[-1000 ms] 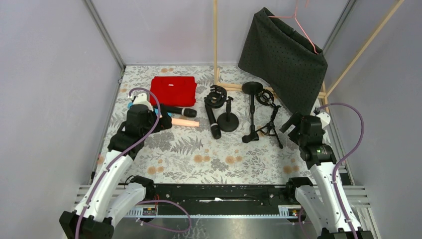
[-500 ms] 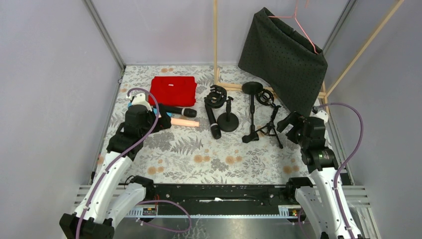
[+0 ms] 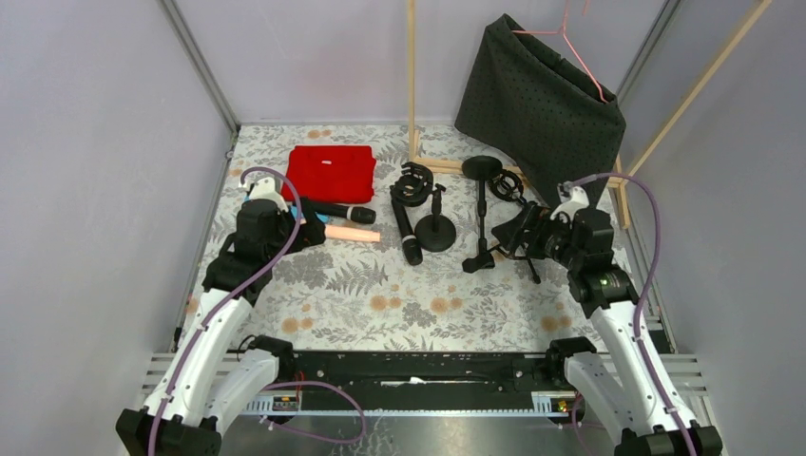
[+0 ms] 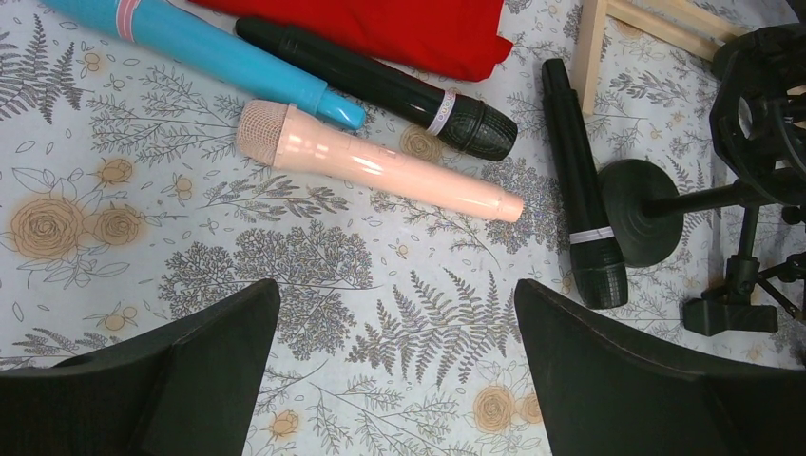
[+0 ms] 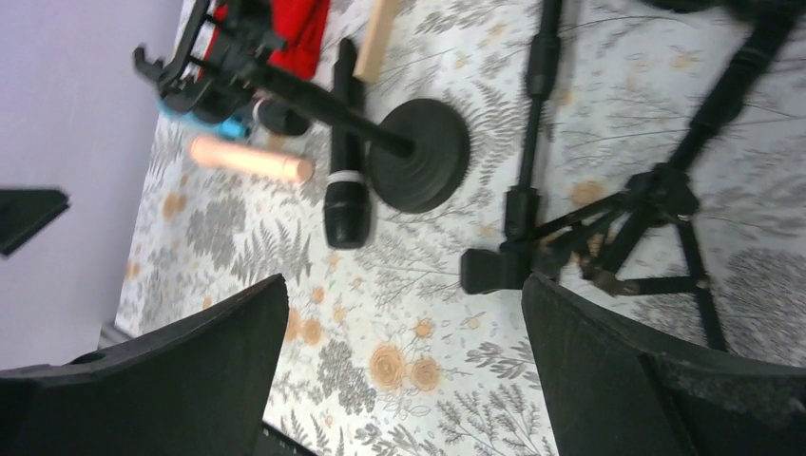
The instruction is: Attach the microphones to the stand
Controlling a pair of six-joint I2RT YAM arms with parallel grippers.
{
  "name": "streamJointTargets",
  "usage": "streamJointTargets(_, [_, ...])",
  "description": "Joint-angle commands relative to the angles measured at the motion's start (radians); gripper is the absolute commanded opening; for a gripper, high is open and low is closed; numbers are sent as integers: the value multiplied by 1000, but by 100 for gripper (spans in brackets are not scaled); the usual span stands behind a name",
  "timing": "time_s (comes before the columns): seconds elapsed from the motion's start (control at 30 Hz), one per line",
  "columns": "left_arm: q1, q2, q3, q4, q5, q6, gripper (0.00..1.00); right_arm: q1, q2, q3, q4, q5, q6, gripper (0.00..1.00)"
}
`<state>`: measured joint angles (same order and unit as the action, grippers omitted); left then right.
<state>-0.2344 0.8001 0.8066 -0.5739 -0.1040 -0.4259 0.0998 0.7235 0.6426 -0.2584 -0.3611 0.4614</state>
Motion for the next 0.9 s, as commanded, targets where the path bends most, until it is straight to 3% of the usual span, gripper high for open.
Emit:
streamJointTargets(0.0, [15,-2,-2,41,20,9,99,123,36,31,84,-24,-57,99])
streamJointTargets(0.37, [18,-2,-2,40,3,5,99,492,209,58,173,214,-39,95])
streamJointTargets(0.53, [20,-9,-4,40,6,4,99,659,293,22,295,337,31,95])
streamJointTargets(0.63, [20,-12,-4,41,13,4,99,747,375,-1,394,506,111,100])
streamJointTargets(0.73, [21,-19,-5,41,9,4,99,809,479,-12,526,629,130,100])
streamJointTargets(0.87, [21,-25,-6,42,7,4,99,840,653,56,574,663,99,100])
